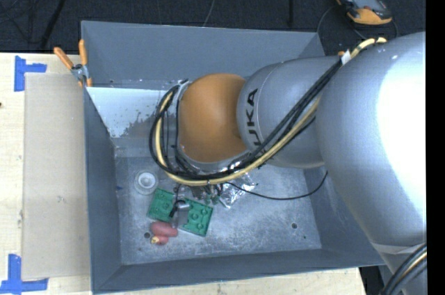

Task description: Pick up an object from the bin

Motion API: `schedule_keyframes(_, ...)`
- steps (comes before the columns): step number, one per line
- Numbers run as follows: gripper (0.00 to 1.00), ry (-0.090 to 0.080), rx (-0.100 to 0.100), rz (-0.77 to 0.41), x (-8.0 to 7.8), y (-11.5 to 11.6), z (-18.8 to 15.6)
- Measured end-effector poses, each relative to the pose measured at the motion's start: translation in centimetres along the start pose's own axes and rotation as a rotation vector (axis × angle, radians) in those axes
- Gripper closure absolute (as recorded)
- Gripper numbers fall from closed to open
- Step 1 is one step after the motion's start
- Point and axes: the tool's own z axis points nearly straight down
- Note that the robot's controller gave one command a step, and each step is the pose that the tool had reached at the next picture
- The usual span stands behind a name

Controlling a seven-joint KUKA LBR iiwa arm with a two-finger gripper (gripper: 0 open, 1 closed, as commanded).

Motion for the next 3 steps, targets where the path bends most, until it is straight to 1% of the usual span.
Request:
schedule_keyframes(1, 1.00, -0.010, -0.001, 0.005, -0.4, -0.1, -0.4)
schedule_keyframes(2, 0.00, -0.010, -0.001, 0.006, -0.3, -0.1, -0.4)
schedule_keyframes(3, 0.00, -0.012, 0.000, -0.141, -0.6, 0.3, 2.3)
